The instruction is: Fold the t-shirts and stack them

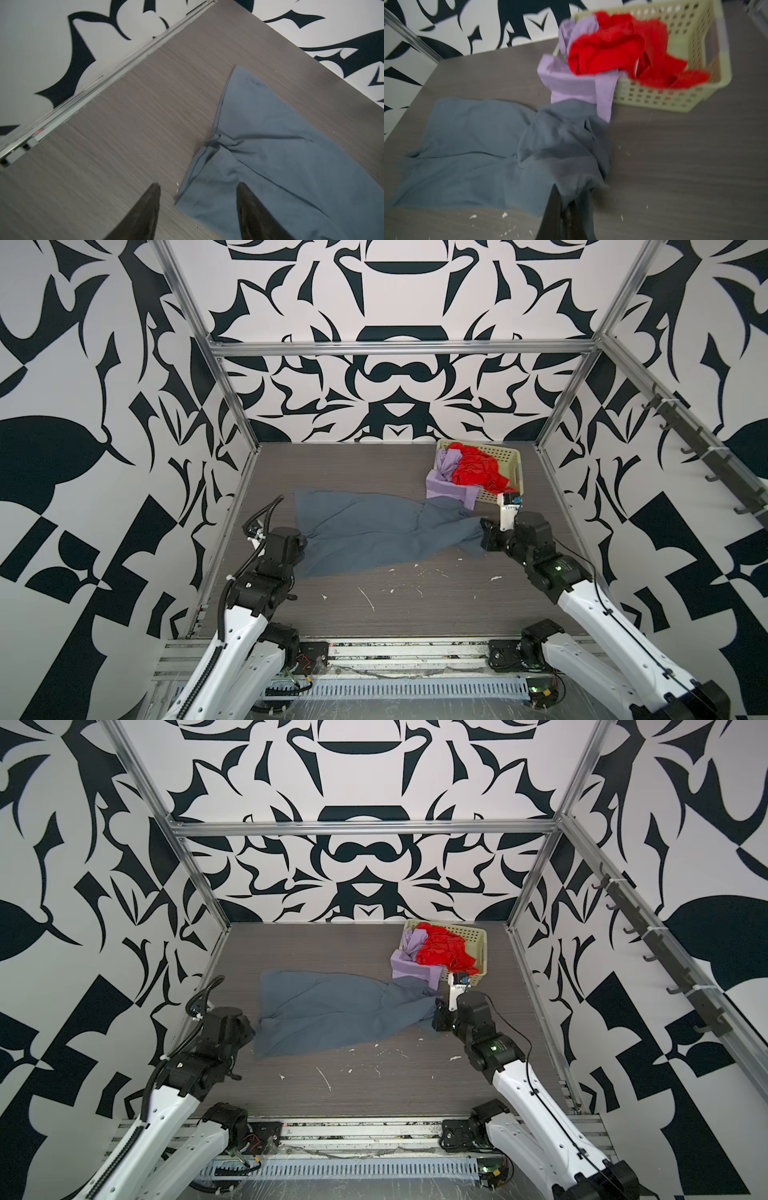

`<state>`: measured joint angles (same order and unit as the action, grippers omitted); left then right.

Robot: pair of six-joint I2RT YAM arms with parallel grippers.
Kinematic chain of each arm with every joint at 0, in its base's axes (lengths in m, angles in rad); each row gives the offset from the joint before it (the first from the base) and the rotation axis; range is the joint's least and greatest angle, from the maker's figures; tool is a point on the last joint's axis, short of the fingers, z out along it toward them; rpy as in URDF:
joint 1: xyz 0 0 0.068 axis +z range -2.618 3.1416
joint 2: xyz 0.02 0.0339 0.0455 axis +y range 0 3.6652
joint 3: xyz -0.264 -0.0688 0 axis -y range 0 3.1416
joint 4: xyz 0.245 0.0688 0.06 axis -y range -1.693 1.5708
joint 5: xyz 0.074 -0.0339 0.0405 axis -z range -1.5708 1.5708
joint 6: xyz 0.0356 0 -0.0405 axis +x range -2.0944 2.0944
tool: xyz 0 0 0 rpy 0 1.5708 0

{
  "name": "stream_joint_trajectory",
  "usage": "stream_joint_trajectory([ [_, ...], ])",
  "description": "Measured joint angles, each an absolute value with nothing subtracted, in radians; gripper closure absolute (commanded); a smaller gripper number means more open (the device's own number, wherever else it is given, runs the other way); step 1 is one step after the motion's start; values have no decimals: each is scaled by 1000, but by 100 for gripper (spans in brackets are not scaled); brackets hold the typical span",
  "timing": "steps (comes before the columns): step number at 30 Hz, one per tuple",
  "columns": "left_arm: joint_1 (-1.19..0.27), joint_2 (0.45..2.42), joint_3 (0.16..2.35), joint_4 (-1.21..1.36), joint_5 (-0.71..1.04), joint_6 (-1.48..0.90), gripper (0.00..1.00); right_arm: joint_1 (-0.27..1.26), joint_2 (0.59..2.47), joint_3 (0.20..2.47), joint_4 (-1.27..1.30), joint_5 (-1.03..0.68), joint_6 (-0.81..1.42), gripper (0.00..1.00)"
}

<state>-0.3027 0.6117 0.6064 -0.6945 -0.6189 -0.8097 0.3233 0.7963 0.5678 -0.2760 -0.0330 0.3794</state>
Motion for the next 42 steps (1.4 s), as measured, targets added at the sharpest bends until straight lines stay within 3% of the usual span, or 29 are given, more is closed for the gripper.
stream_joint_trajectory([
  [1,-302,595,607,-697,-624,-825,35,323,786,555,-288,-41,393,98],
  [5,-301,613,642,-700,-620,-862,35,323,773,544,-295,-46,436,63],
  [6,-301,643,651,-697,-609,-865,35,323,774,544,-296,-39,444,60],
  [12,-301,896,661,-651,-471,-861,44,323,783,544,-296,20,471,52],
  [17,-301,1077,627,-574,-377,-871,48,323,786,555,-294,69,473,52],
  [28,-191,1349,619,-383,-282,-863,56,323,799,556,-287,87,495,51],
  [31,-172,1389,625,-339,-266,-858,57,323,799,556,-287,87,499,46],
  [35,-165,1421,643,-296,-257,-854,71,323,796,556,-288,87,498,38],
  [42,-163,1427,651,-305,-244,-853,100,323,870,556,-287,51,462,35],
])
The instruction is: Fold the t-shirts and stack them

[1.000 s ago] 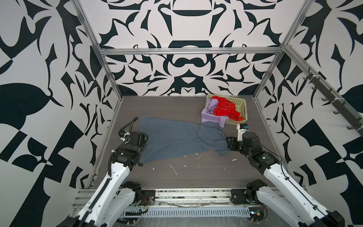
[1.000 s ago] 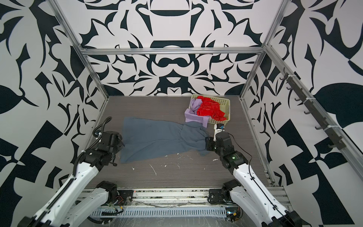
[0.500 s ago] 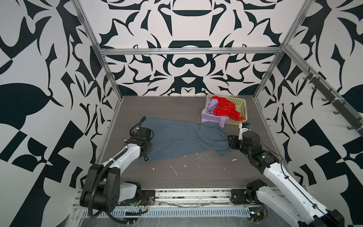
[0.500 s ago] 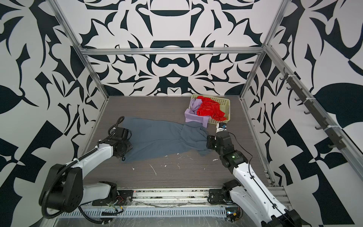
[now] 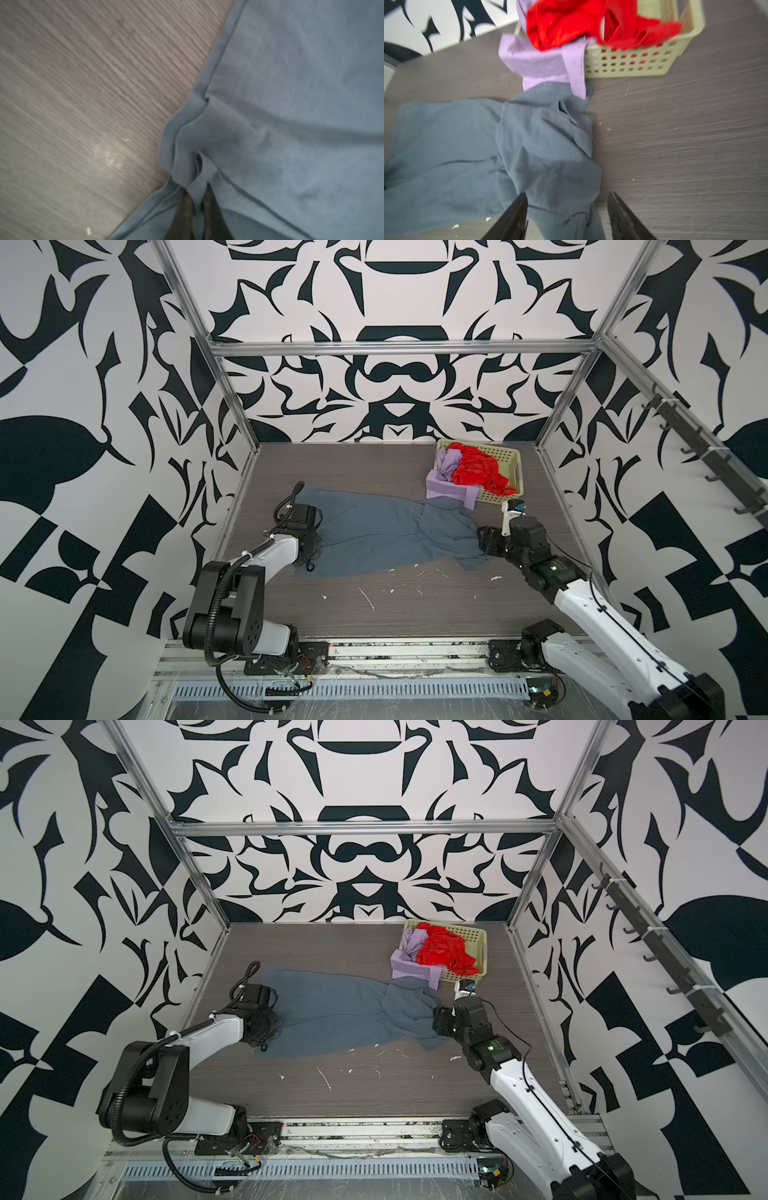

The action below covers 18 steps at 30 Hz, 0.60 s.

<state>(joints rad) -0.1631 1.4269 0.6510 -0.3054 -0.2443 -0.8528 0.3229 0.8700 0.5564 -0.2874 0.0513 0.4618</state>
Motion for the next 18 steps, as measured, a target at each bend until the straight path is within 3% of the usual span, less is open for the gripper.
stream_joint_trajectory([
  [3,-163,1385,651,-345,-247,-852,100,323,926,556,-287,37,451,41],
  [4,-163,1360,651,-361,-249,-849,100,323,941,556,-286,30,447,47],
  [7,-163,1276,651,-402,-253,-845,100,323,975,557,-273,11,448,76],
  [10,-163,1211,660,-440,-257,-837,100,323,1013,569,-270,0,452,96],
  [18,-163,1144,686,-538,-268,-810,100,323,982,594,-278,24,454,100],
])
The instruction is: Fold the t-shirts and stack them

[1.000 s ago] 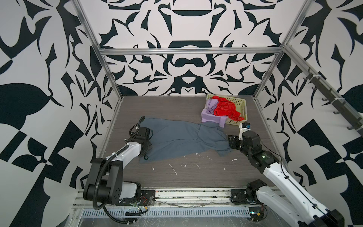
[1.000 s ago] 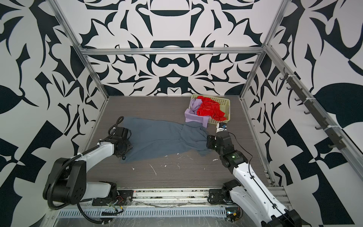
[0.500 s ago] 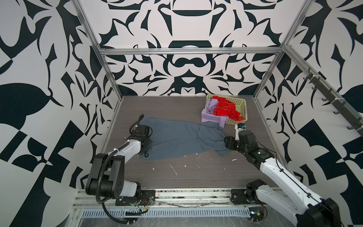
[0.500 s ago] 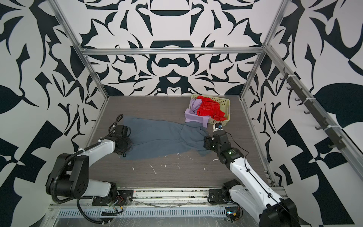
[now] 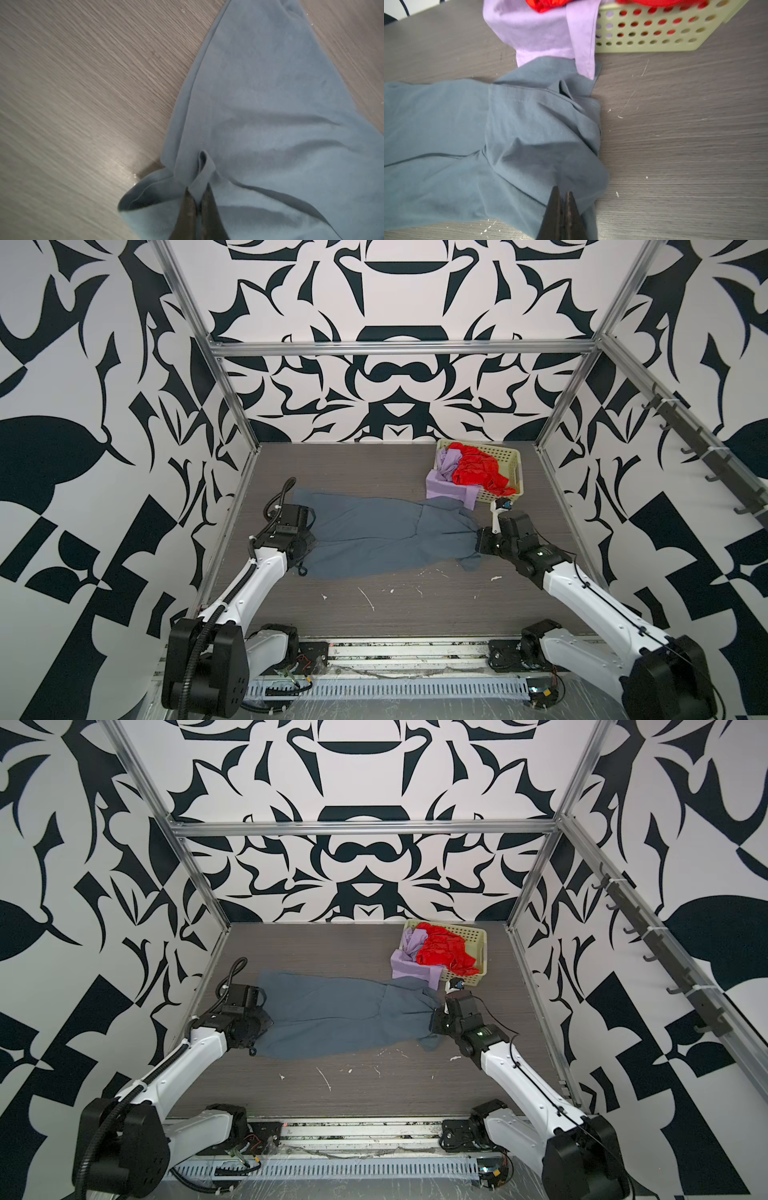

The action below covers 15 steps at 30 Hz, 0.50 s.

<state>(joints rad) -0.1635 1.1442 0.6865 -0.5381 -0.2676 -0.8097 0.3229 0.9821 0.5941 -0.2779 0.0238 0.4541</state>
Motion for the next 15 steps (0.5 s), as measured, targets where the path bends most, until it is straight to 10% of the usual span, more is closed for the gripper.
stream_joint_trajectory([
  [4,-164,1101,705,-589,-302,-788,100,323,896,601,-286,-2,448,100],
  [8,-163,1072,705,-625,-342,-779,100,331,875,609,-299,-185,429,50],
  [15,-163,1080,695,-633,-371,-781,100,427,853,620,-421,-142,394,35],
])
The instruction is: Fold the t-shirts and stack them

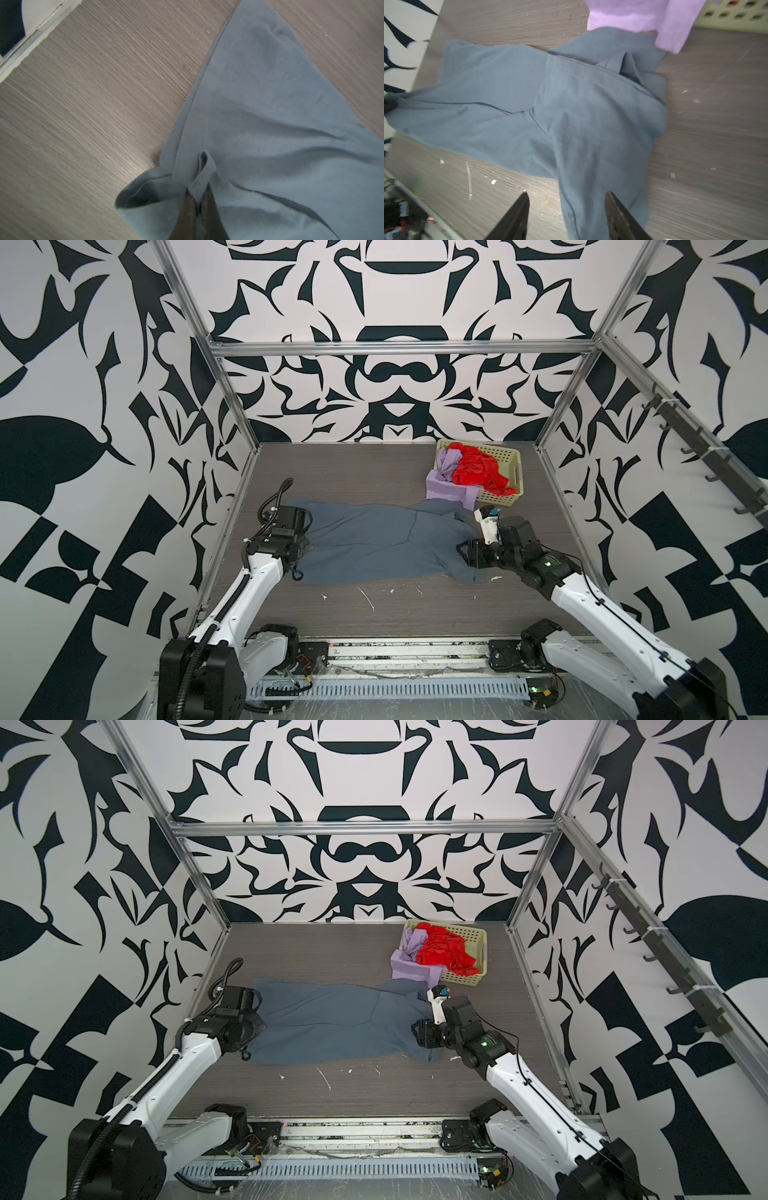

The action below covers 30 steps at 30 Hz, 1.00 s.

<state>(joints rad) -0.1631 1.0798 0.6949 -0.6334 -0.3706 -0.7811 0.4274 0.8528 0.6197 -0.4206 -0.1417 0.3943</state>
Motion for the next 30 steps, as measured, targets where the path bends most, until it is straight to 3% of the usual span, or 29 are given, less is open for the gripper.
stream_joint_trajectory([
  [5,-163,1094,695,-632,-374,-781,100,418,847,629,-354,-8,397,38],
  [12,-163,1095,695,-626,-374,-777,100,389,1229,696,-197,-1,385,42],
  [17,-163,1094,693,-608,-369,-777,100,290,1306,679,-123,-24,395,42],
  [23,-163,1098,693,-590,-360,-777,100,117,1320,630,23,-163,420,42],
  [30,-163,1105,693,-583,-357,-769,100,94,1421,608,102,-352,425,45],
])
